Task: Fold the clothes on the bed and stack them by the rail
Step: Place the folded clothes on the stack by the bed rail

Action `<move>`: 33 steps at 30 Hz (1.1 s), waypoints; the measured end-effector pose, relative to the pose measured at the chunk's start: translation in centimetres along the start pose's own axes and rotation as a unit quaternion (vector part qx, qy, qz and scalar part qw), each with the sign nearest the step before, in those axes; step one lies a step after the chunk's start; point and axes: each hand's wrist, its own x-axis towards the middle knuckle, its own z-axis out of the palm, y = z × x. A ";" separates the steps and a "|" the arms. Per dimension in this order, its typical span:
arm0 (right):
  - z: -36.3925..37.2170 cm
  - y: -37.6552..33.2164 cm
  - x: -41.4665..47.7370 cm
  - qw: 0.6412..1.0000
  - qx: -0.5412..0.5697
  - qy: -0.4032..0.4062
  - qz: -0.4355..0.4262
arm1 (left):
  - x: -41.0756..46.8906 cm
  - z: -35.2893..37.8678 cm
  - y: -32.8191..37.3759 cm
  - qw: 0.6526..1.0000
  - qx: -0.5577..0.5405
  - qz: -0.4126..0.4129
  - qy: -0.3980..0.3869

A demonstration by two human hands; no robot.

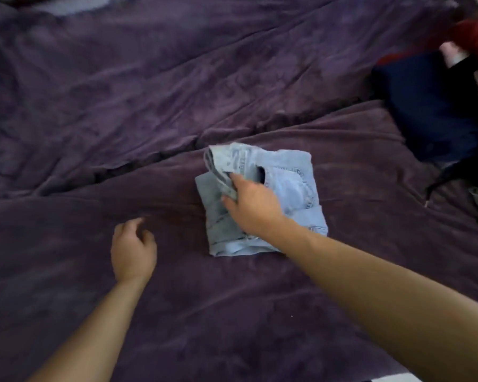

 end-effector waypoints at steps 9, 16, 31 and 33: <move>6.7 4.1 -0.5 0.978 -0.097 0.134 -0.130 | 1.3 3.4 0.6 0.990 -0.016 0.140 -0.016; 5.4 15.9 1.1 0.956 -0.291 0.016 0.040 | 4.4 11.9 7.4 0.936 0.138 0.293 -0.138; -0.8 18.8 8.2 0.994 -0.060 -0.020 0.084 | 7.5 13.1 11.1 0.920 0.242 0.186 -0.245; -1.7 18.8 6.2 0.998 -0.021 -0.001 0.067 | 6.1 11.4 11.5 0.926 0.222 0.205 -0.225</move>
